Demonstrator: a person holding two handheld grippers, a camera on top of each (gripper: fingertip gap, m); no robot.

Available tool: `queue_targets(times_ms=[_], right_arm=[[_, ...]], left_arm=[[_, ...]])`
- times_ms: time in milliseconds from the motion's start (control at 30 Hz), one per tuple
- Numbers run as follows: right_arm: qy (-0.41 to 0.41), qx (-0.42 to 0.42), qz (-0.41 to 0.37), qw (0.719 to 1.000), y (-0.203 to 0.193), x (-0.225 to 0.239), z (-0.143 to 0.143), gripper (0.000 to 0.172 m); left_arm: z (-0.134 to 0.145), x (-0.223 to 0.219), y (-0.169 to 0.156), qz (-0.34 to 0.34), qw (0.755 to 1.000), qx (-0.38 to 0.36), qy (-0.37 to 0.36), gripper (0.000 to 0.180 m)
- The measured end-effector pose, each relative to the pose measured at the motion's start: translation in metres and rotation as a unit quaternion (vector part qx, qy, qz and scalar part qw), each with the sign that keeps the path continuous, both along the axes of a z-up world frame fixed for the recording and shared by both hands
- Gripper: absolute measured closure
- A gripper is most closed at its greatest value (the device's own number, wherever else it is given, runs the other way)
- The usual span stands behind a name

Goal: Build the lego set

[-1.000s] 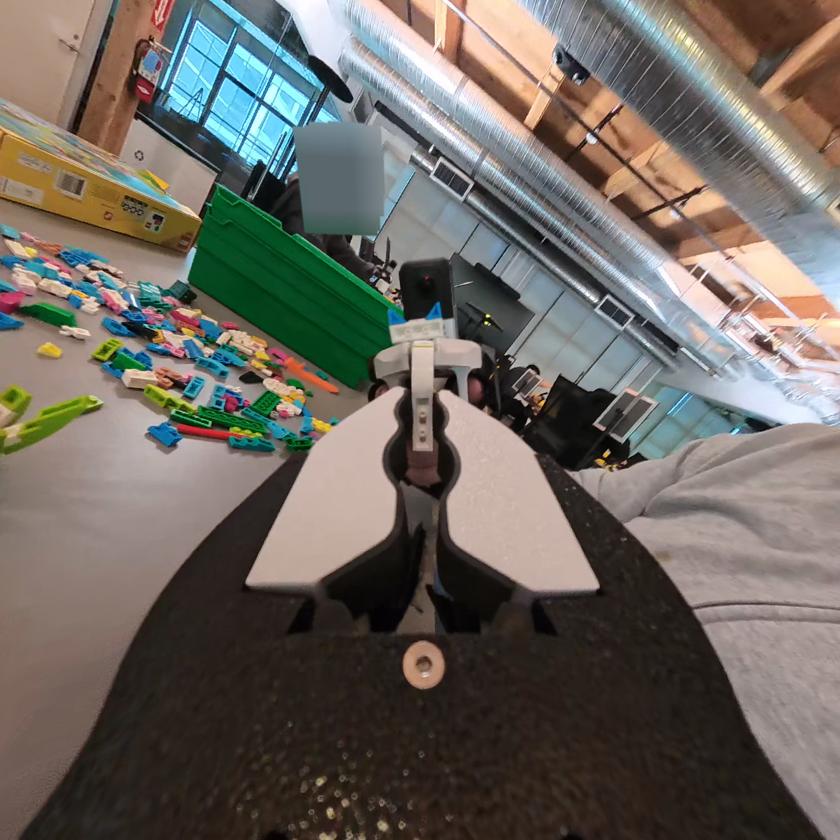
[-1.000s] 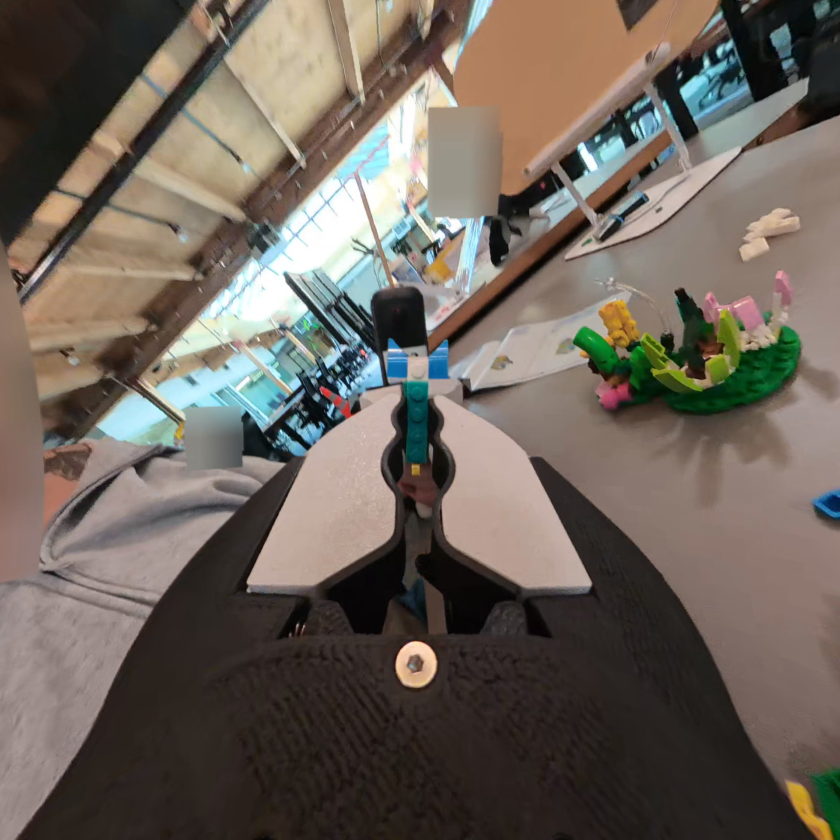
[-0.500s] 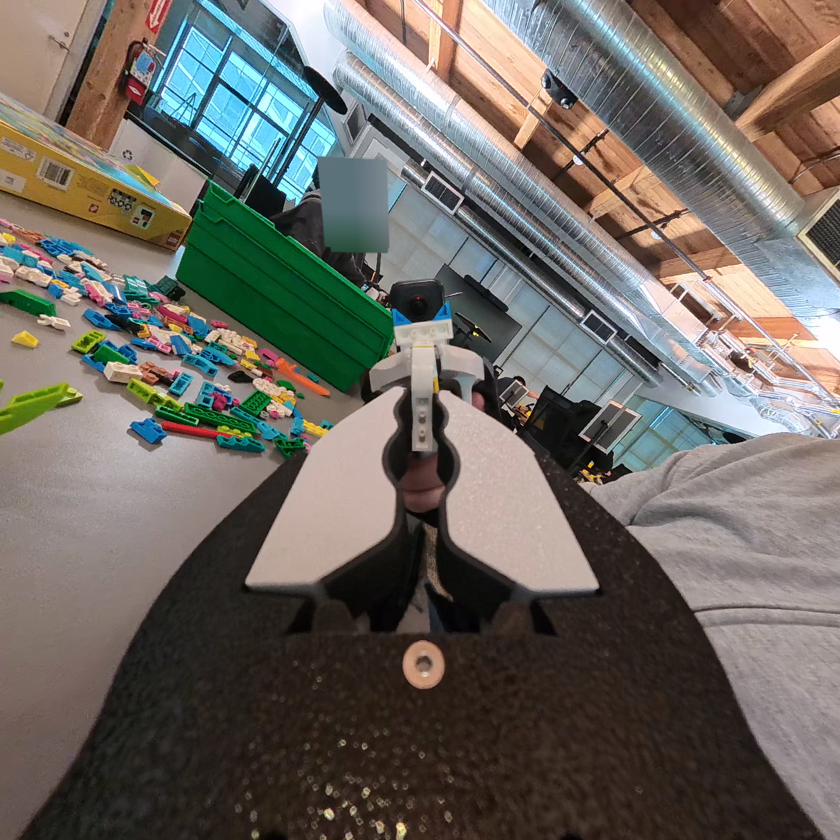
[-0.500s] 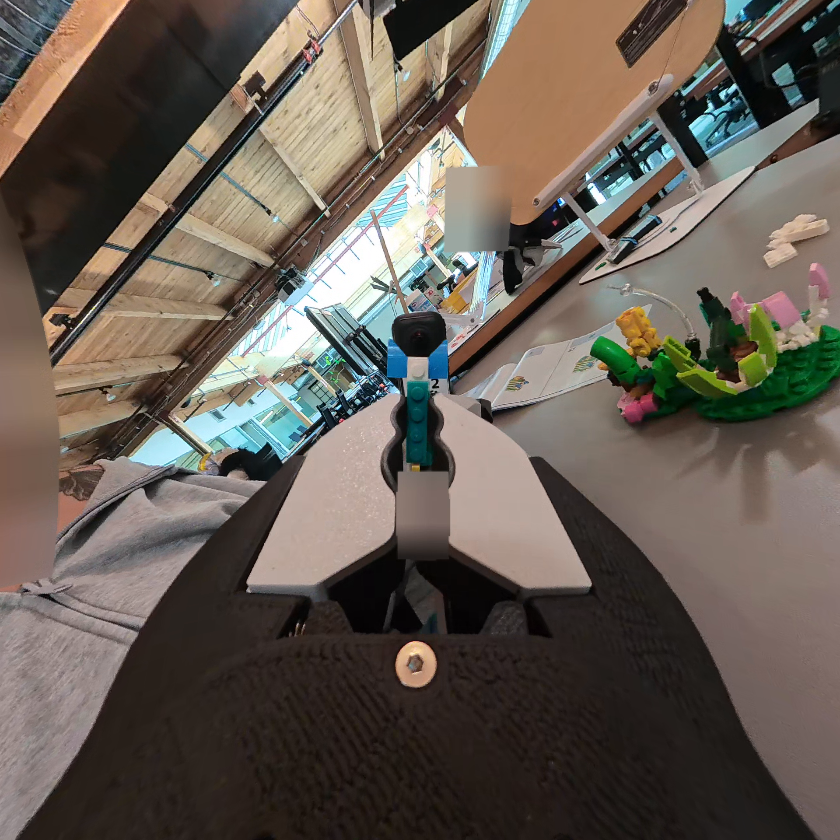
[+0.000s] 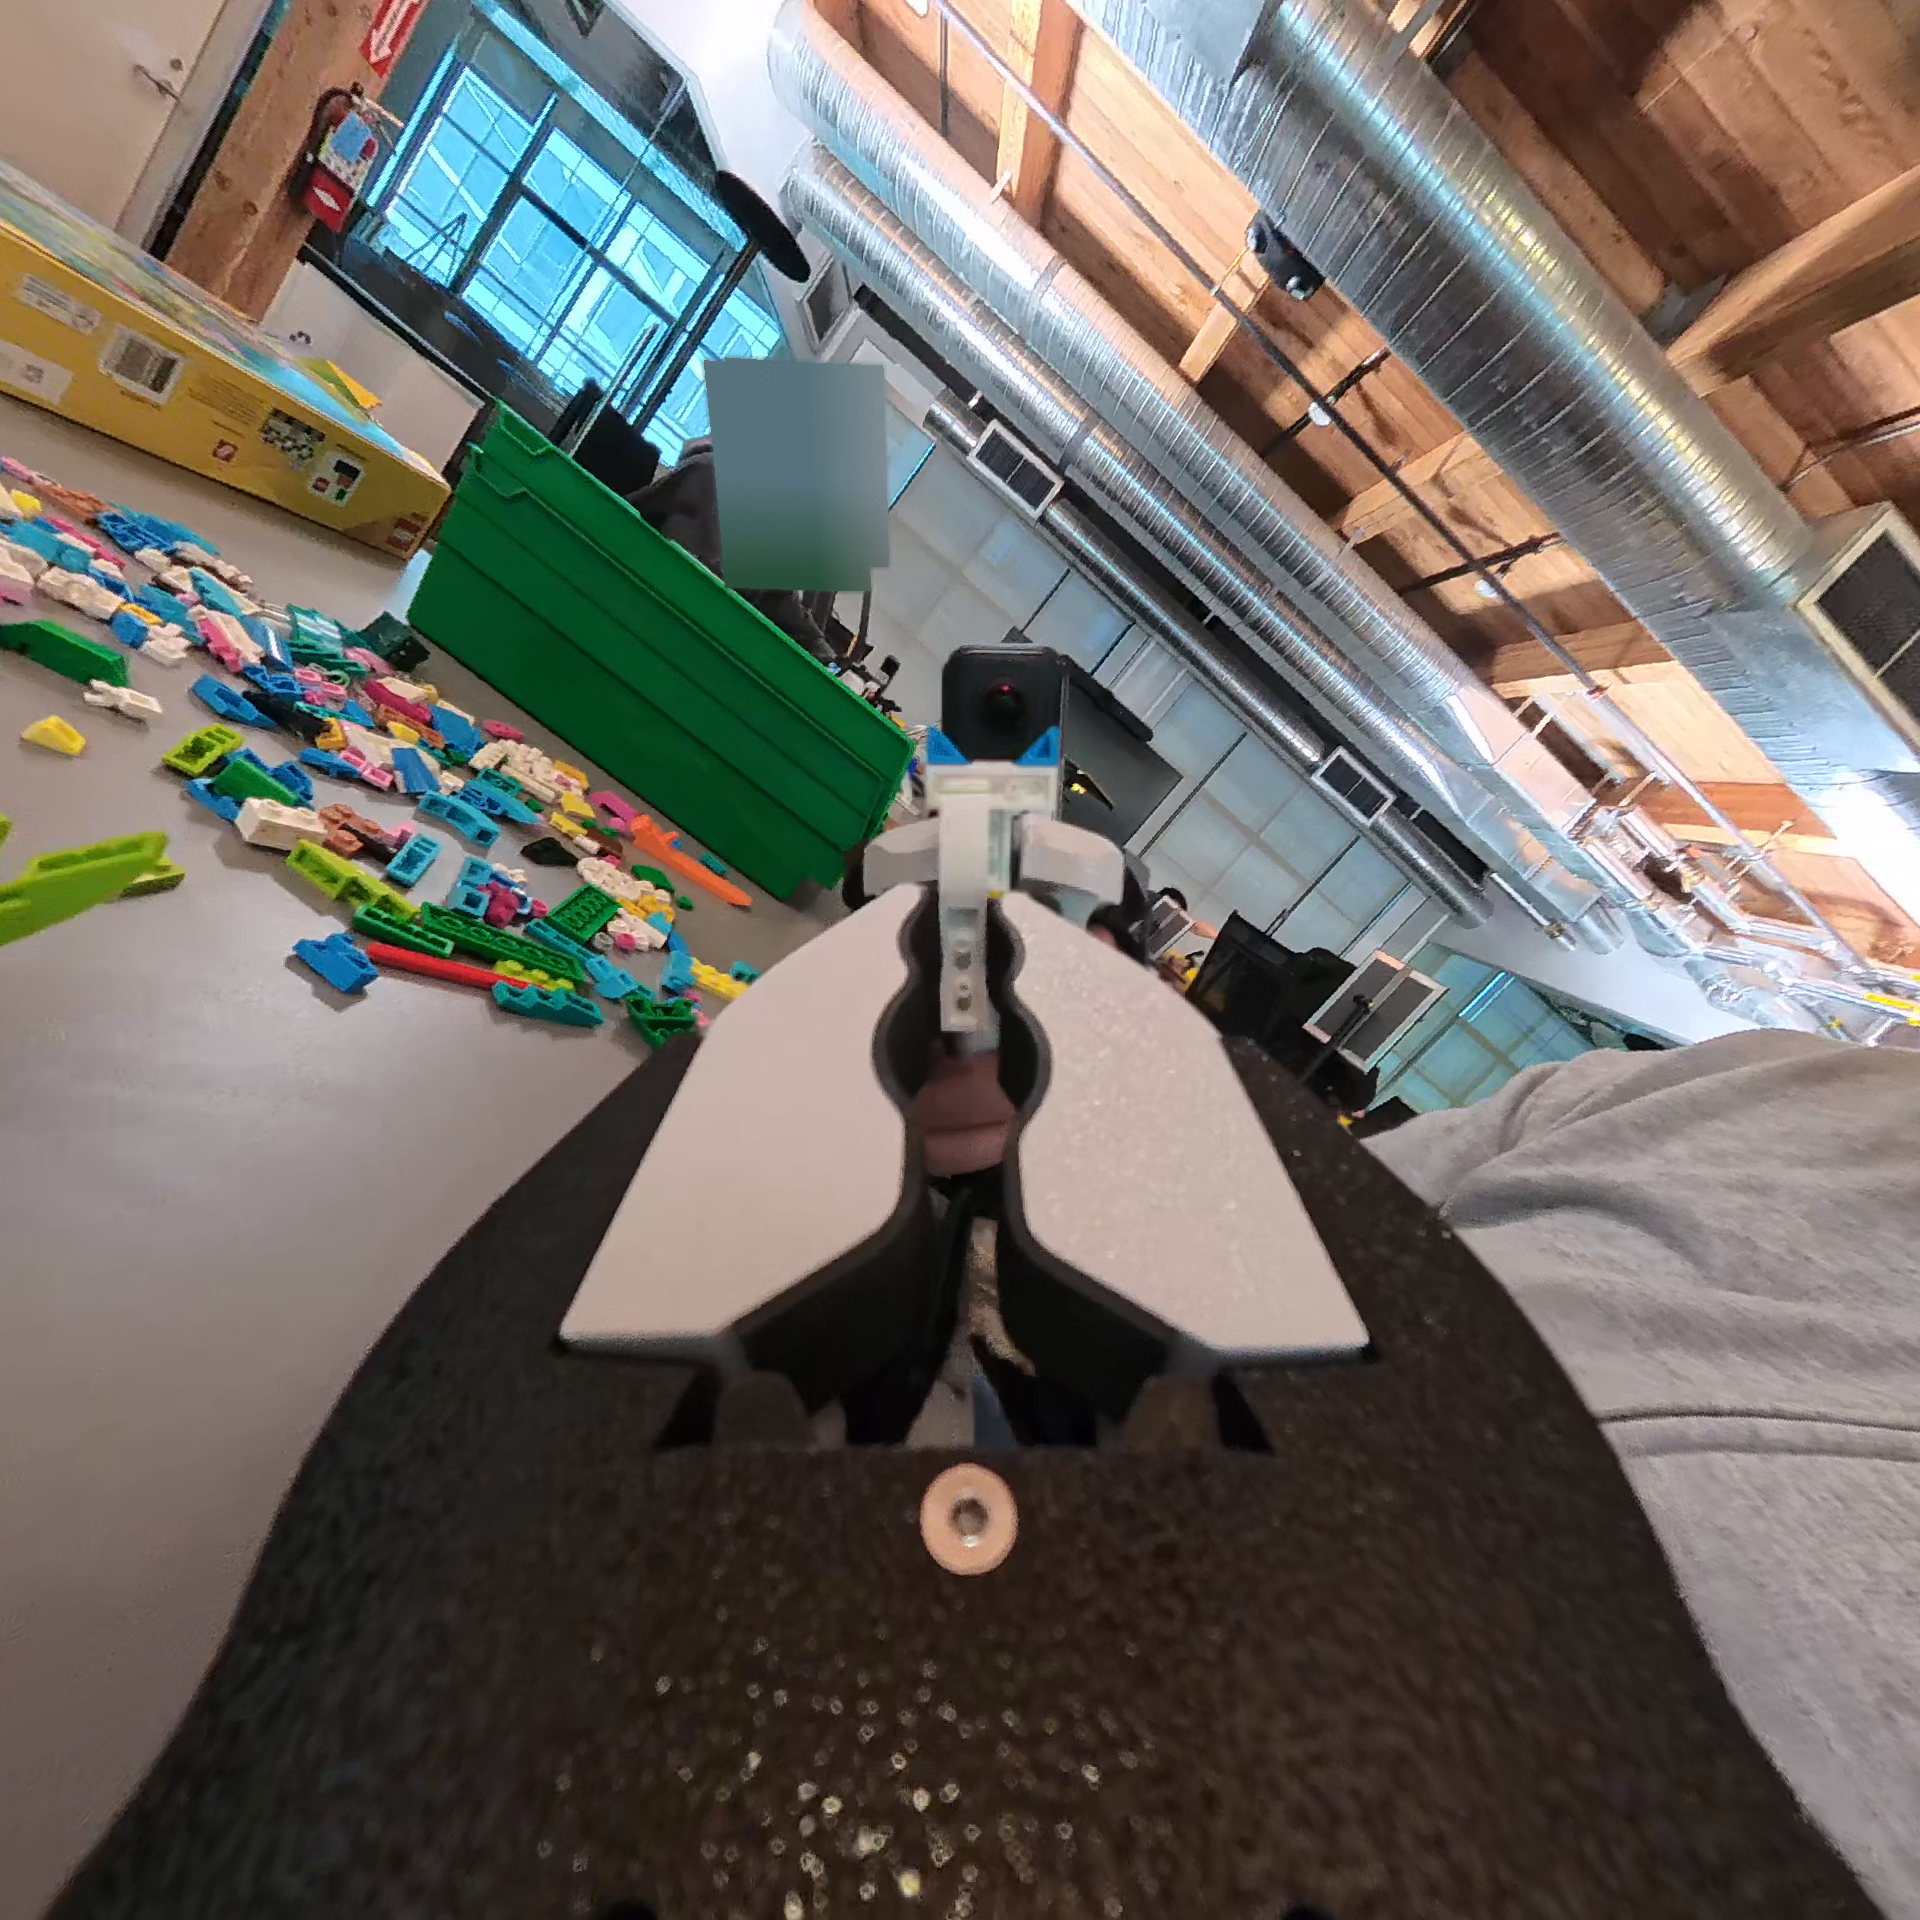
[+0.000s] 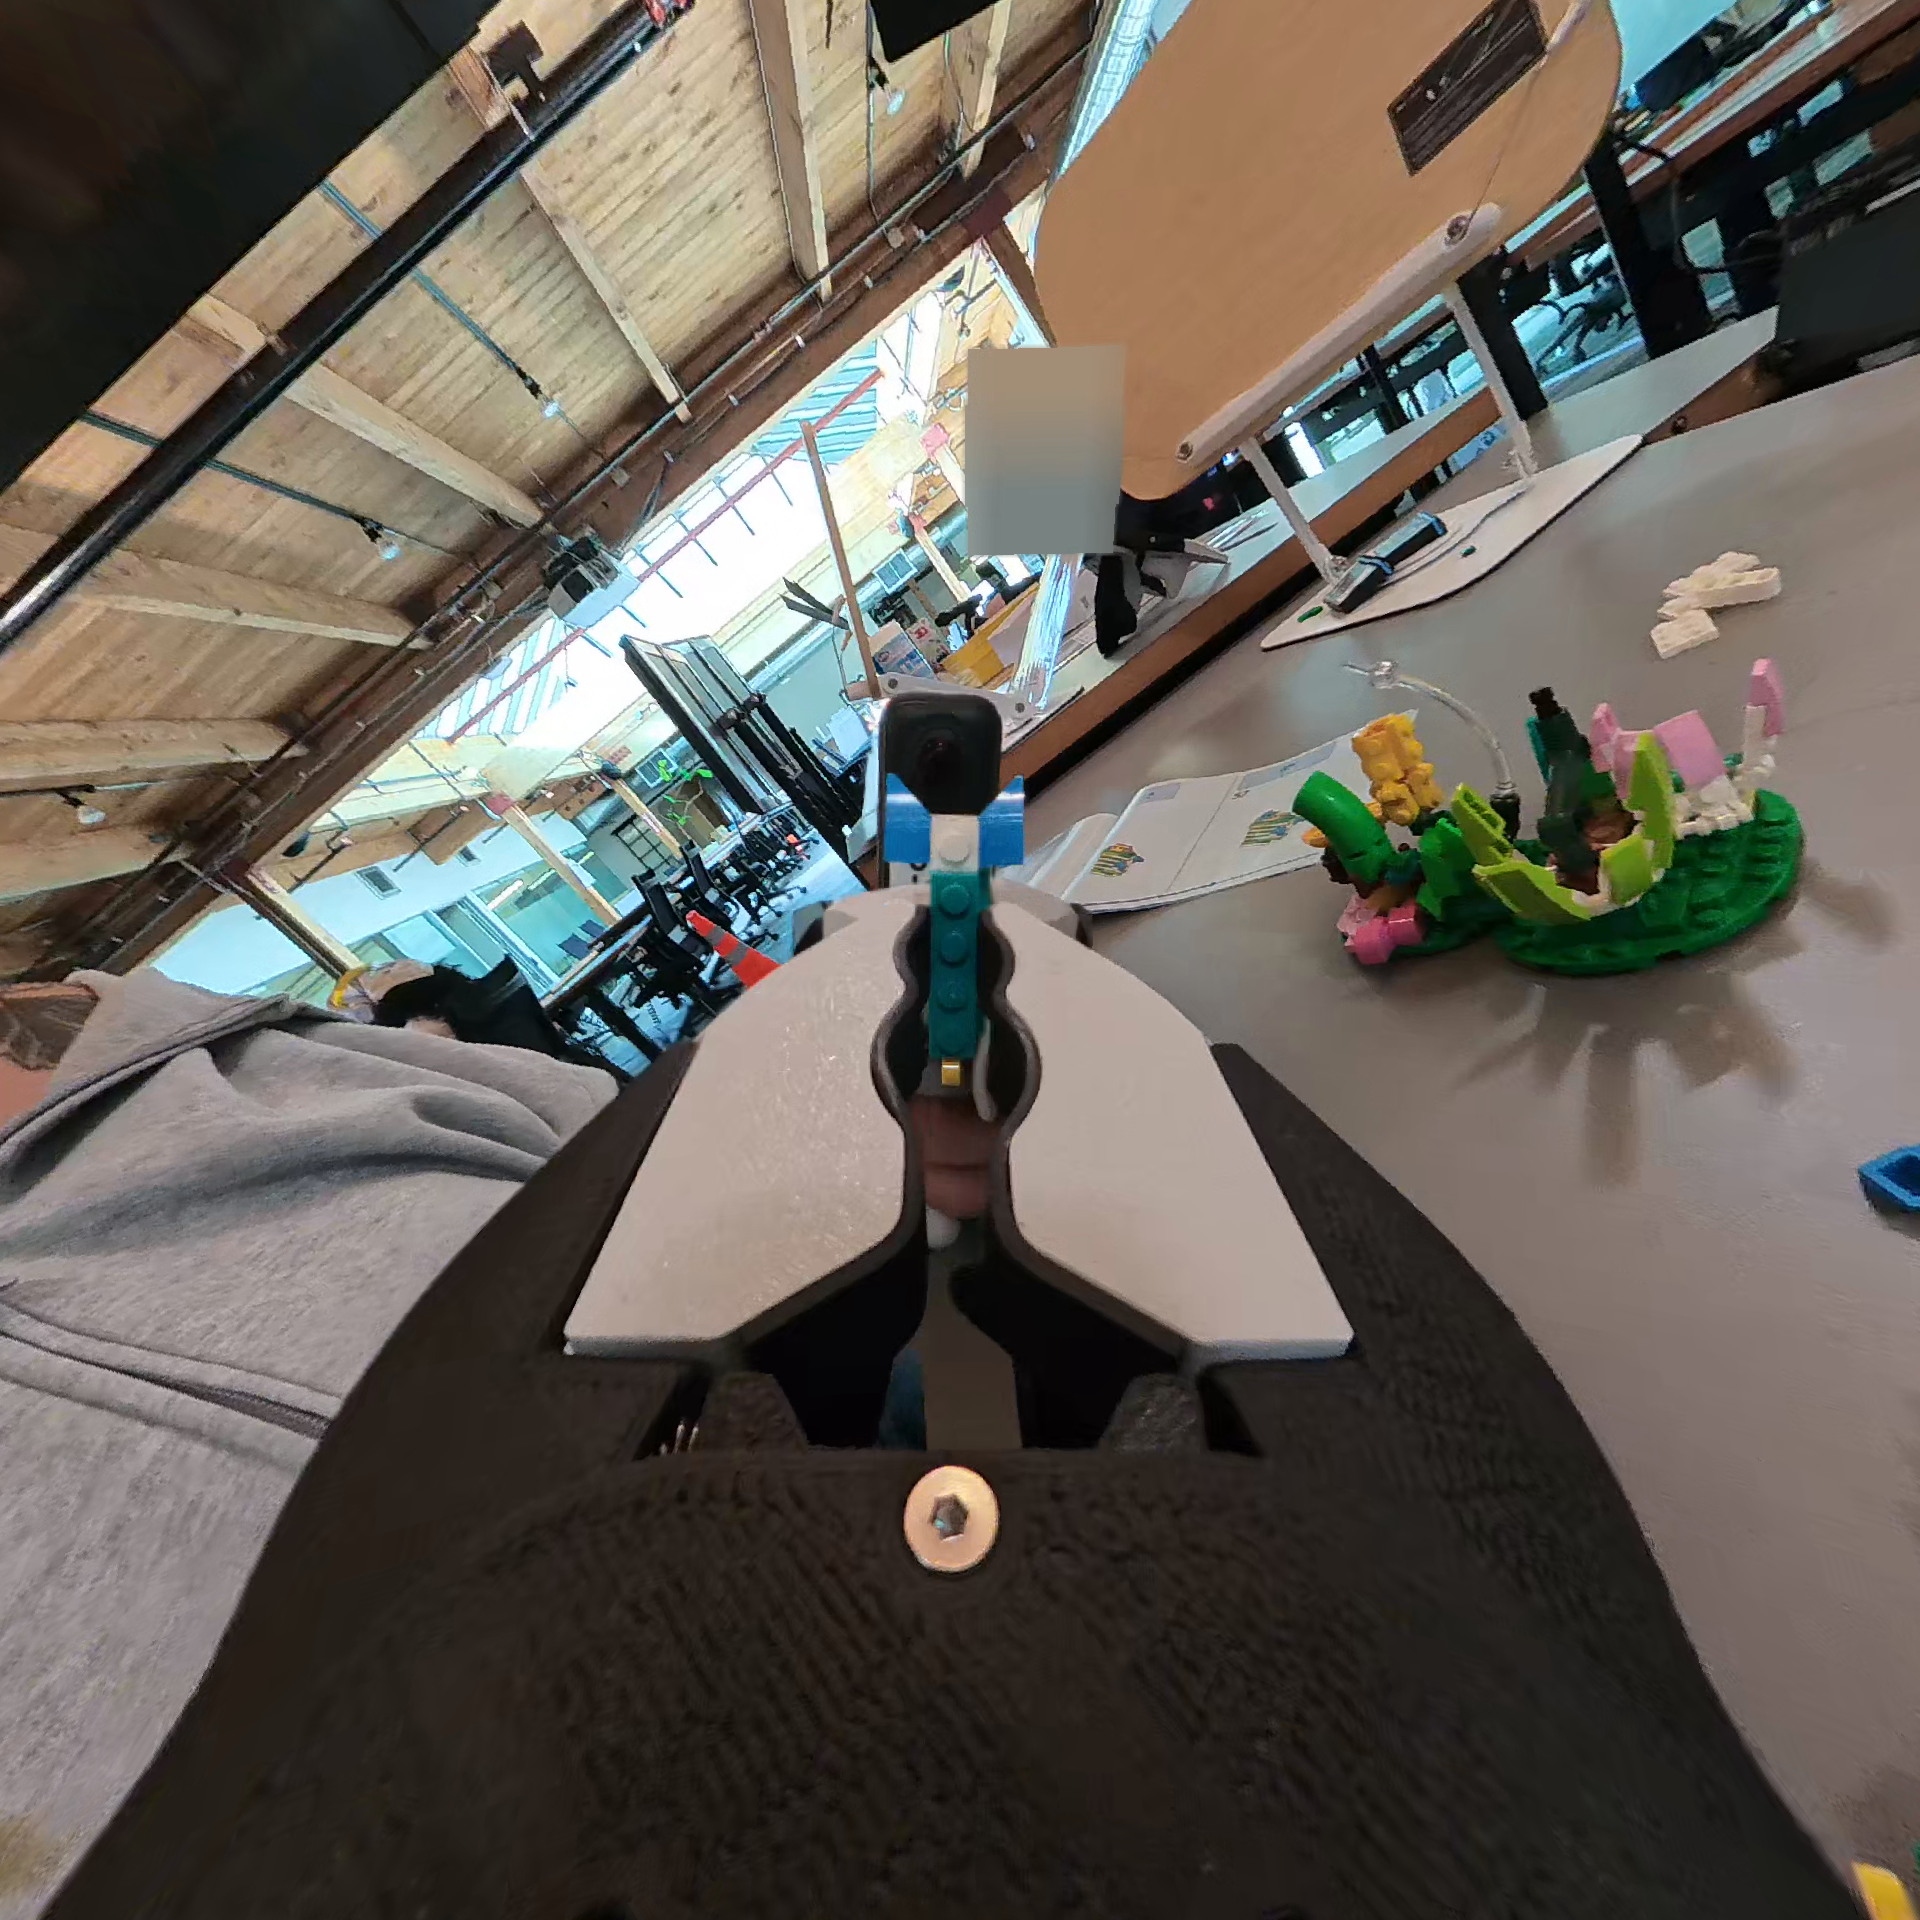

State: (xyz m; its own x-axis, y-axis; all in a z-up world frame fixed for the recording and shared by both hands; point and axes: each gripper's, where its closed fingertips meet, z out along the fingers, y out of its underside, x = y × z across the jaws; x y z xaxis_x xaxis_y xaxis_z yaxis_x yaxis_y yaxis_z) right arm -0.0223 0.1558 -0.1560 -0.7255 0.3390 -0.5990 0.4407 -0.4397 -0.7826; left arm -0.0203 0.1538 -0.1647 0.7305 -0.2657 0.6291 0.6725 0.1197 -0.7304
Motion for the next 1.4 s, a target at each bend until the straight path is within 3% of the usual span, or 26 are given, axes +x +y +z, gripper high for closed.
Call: queue_targets(times_ms=[567,1233,1400], right_arm=[[-0.006,-0.017,-0.010,1.000,-0.0002,-0.0023,-0.0041,0.165],[0.007,-0.078,-0.056,0.995,-0.0001,-0.0037,-0.0060,0.164],[-0.001,-0.101,-0.032,0.994,-0.0028,-0.0010,-0.0034,0.165]], left_arm=[[-0.0011,0.0007,0.0002,-0.012,1.000,0.005,-0.019,0.173],[-0.0008,-0.0019,-0.0005,0.026,0.999,0.024,-0.019,0.172],[0.0008,0.0013,-0.0022,0.011,0.999,0.035,-0.023,0.173]])
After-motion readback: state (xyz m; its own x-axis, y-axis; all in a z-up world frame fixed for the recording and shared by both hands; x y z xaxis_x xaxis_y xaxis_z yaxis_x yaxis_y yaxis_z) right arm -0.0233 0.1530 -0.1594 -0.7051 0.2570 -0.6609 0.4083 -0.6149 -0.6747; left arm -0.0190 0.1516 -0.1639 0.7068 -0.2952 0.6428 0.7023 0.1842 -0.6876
